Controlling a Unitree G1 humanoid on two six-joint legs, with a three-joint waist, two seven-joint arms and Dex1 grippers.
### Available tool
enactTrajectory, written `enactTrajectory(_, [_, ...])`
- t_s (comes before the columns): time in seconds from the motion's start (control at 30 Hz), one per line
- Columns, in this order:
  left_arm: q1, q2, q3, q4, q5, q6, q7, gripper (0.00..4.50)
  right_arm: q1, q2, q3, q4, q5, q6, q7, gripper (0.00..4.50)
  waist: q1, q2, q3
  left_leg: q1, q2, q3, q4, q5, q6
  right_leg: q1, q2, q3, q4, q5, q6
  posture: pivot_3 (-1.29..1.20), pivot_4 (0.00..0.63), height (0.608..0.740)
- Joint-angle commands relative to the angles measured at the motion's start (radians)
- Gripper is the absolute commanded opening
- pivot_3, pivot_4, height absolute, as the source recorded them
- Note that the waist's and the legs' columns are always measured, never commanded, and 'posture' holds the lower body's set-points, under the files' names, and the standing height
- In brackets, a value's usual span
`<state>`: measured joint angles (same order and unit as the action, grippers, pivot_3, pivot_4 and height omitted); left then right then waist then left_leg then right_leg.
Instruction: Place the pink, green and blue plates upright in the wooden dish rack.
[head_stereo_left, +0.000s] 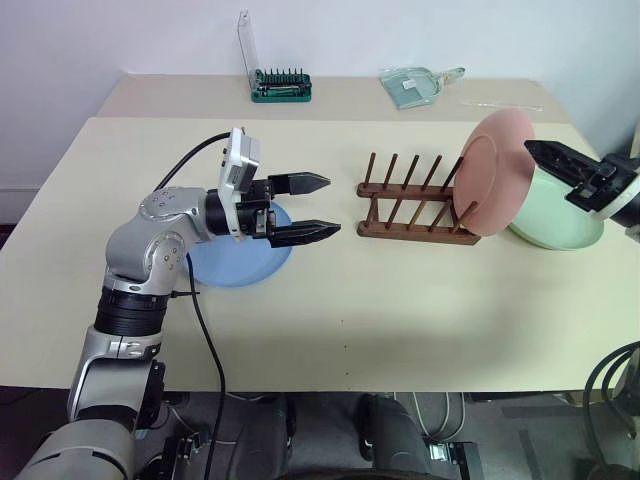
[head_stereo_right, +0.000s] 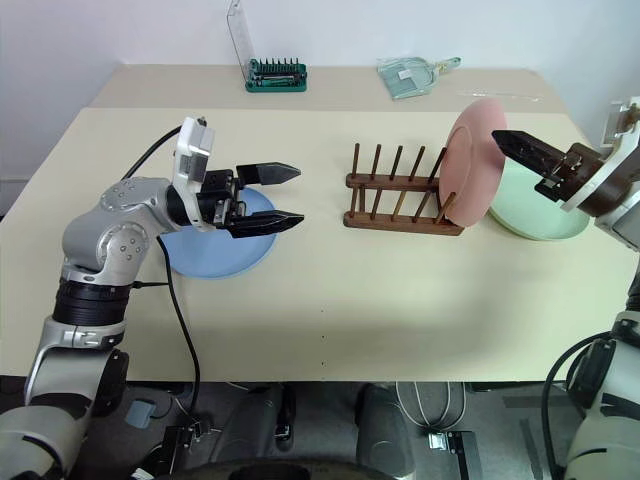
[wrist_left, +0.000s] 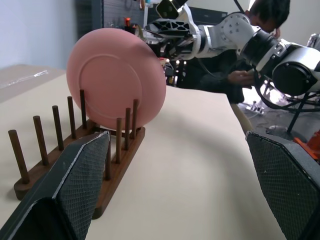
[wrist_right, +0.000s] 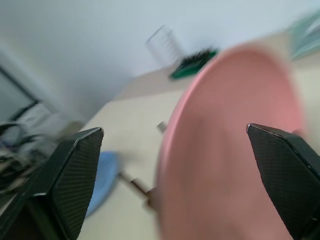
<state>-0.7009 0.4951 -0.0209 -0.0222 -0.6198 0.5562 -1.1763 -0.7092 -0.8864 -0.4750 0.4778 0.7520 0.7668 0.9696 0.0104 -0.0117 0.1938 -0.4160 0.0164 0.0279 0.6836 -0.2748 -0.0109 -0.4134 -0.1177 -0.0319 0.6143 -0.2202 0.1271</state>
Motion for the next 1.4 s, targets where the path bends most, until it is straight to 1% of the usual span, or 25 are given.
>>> enactTrajectory(0.03, [-0.017,-0.005,0.011,-0.025,-0.014,-0.008,0.003,4.5,-0.091,0.01,-0.134,0.004,-0.008,-0.205,-0.123,4.4,0.0,0.0,0.0,0.0,0.0,0.0,0.0,0.0,0.0,0.0,0.0,0.0,0.0,0.0,0.0,0.0,0.15,0.724])
enactTrajectory(0.1, [-0.016,-0.007,0.01,-0.025,-0.012,-0.009,0.004,4.5,-0.118,0.008,-0.175,0.04,0.005,-0.222,-0.176,4.4,0.001,0.001,0.0,0.0,0.0,0.0,0.0,0.0,0.0,0.0,0.0,0.0,0.0,0.0,0.0,0.0,0.15,0.724])
enactTrajectory(0.13, [-0.016,-0.009,0.011,-0.025,-0.014,-0.006,0.005,4.5,-0.098,-0.001,-0.155,0.035,-0.042,-0.271,-0.186,4.4,0.003,0.0,0.0,0.0,0.0,0.0,0.0,0.0,0.0,0.0,0.0,0.0,0.0,0.0,0.0,0.0,0.15,0.724])
enactTrajectory(0.2, [-0.015,-0.008,0.008,-0.027,-0.005,-0.017,0.004,4.5,-0.008,-0.04,-0.043,0.004,-0.212,-0.416,-0.177,4.4,0.004,0.0,0.0,0.0,0.0,0.0,0.0,0.0,0.0,0.0,0.0,0.0,0.0,0.0,0.0,0.0,0.15,0.724])
enactTrajectory(0.23, [-0.017,-0.008,0.008,-0.027,-0.007,-0.014,0.004,4.5,0.047,-0.078,0.027,0.004,-0.317,-0.513,-0.168,4.4,0.004,0.0,0.0,0.0,0.0,0.0,0.0,0.0,0.0,0.0,0.0,0.0,-0.001,0.0,0.001,0.0,0.15,0.724])
enactTrajectory(0.3, [-0.02,-0.013,0.014,-0.024,-0.008,-0.027,0.005,4.5,0.091,-0.133,0.064,0.026,-0.37,-0.545,-0.136,4.4,-0.001,0.0,0.0,0.0,-0.001,0.001,0.0,0.0,0.0,0.0,0.0,0.0,-0.001,-0.001,0.001,0.0,0.15,0.724])
enactTrajectory(0.37, [-0.031,-0.017,0.038,-0.004,-0.017,-0.038,0.01,4.5,0.088,-0.184,0.08,0.113,-0.421,-0.578,-0.148,4.4,-0.005,0.003,0.001,0.0,-0.001,0.002,0.0,0.0,0.0,0.0,-0.001,0.002,0.0,0.0,0.001,0.0,0.15,0.724])
enactTrajectory(0.4, [-0.036,-0.018,0.051,0.006,-0.015,-0.059,0.009,4.5,0.097,-0.209,0.109,0.151,-0.472,-0.623,-0.157,4.4,-0.006,0.005,0.001,0.0,-0.001,0.002,0.0,0.0,0.0,0.0,-0.001,0.002,0.0,0.0,0.001,0.0,0.15,0.724])
enactTrajectory(0.5, [-0.051,-0.012,0.073,0.02,-0.046,-0.029,0.004,4.5,0.113,-0.238,0.181,0.198,-0.555,-0.68,-0.148,4.4,-0.01,0.006,0.001,0.0,0.0,0.002,0.0,0.0,0.0,-0.001,0.0,0.002,0.001,-0.001,0.001,0.0,0.15,0.724])
enactTrajectory(0.63, [-0.055,-0.012,0.065,0.025,-0.023,-0.06,-0.005,4.5,0.15,-0.219,0.239,0.178,-0.569,-0.643,-0.059,4.4,-0.025,0.005,0.001,0.001,0.0,0.002,-0.001,0.0,0.0,-0.001,0.0,0.002,0.0,-0.001,0.001,0.0,0.15,0.724])
enactTrajectory(0.67, [-0.055,-0.012,0.064,0.026,-0.023,-0.06,-0.004,4.5,0.169,-0.205,0.261,0.15,-0.546,-0.593,0.003,4.4,-0.025,0.005,0.001,0.001,0.0,0.002,-0.001,0.0,0.0,-0.001,0.0,0.002,0.0,-0.001,0.001,0.0,0.15,0.724])
enactTrajectory(0.77, [-0.057,-0.012,0.061,0.028,-0.025,-0.062,-0.006,4.5,0.172,-0.161,0.306,0.11,-0.503,-0.477,0.11,4.4,-0.026,0.005,0.001,0.001,0.0,0.002,-0.001,0.0,0.0,0.0,0.0,0.002,0.0,-0.001,0.001,0.0,0.15,0.724])
enactTrajectory(1.0, [-0.047,0.0,0.059,0.006,-0.025,-0.055,0.0,4.5,0.012,-0.087,0.408,0.316,-0.63,-0.542,0.049,4.4,-0.02,0.006,0.001,0.001,0.0,0.002,0.0,0.0,0.0,0.0,0.0,0.002,0.0,-0.001,0.001,0.0,0.15,0.724])
enactTrajectory(1.07, [-0.038,0.006,0.058,-0.002,-0.02,-0.056,0.004,4.5,-0.017,-0.068,0.434,0.38,-0.673,-0.588,0.014,4.4,-0.021,0.005,0.001,0.001,0.0,0.001,0.0,0.0,0.0,0.0,0.0,0.002,0.0,-0.001,0.001,0.0,0.15,0.724])
enactTrajectory(1.27, [-0.022,0.019,0.059,-0.028,-0.026,-0.047,0.021,4.5,-0.07,-0.027,0.489,0.537,-0.758,-0.621,-0.037,4.4,-0.024,0.005,0.001,0.001,0.0,0.002,0.0,0.001,-0.003,0.0,0.0,0.002,0.0,-0.001,0.001,0.0,0.15,0.724])
enactTrajectory(1.33, [-0.021,0.022,0.059,-0.033,-0.027,-0.045,0.025,4.5,-0.089,-0.019,0.482,0.577,-0.762,-0.624,-0.055,3.88,-0.024,0.005,0.001,0.002,0.0,0.002,0.0,0.001,-0.002,0.001,0.0,0.002,0.0,-0.001,0.001,0.0,0.15,0.724])
enactTrajectory(1.4, [-0.022,0.025,0.059,-0.037,-0.029,-0.042,0.029,4.5,-0.11,-0.018,0.482,0.602,-0.779,-0.637,-0.098,3.16,-0.023,0.005,0.001,0.003,0.0,0.002,0.0,0.001,-0.002,0.002,0.0,0.002,0.0,-0.001,0.001,0.0,0.15,0.724])
